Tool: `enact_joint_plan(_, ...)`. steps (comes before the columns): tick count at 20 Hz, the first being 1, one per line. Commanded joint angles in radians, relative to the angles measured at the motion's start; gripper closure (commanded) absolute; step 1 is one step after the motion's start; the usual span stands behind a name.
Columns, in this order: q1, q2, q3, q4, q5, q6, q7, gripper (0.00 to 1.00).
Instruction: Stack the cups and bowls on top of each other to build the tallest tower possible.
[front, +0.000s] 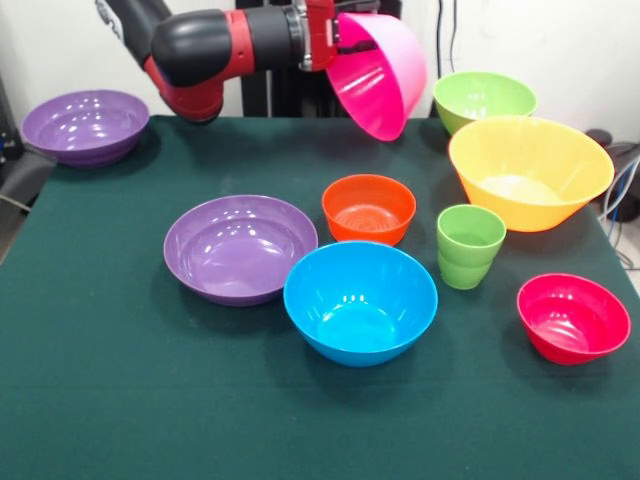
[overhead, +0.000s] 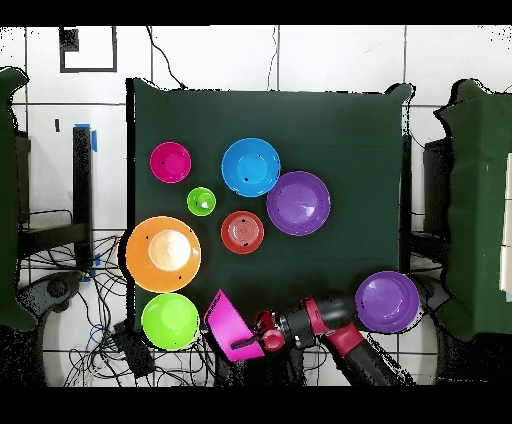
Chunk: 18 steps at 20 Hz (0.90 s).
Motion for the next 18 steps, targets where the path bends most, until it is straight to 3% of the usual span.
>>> enact_joint_plan(1, -0.007, 0.053, -0.045, -0.261, 0.012, 0.054, -0.300, 0.00)
enact_joint_plan(4, -0.001, 0.033, -0.046, -0.256, -0.006, 0.269, -0.408, 0.00)
enact_joint_plan(7, -0.064, -0.020, 0.023, -0.214, -0.045, 0.224, -0.421, 0.00)
enact_joint_plan(13, -0.112, -0.108, 0.125, -0.276, -0.018, 0.213, -0.349, 0.00)
enact_joint_plan(18, -0.055, -0.162, 0.168, -0.349, -0.016, 0.255, -0.327, 0.00)
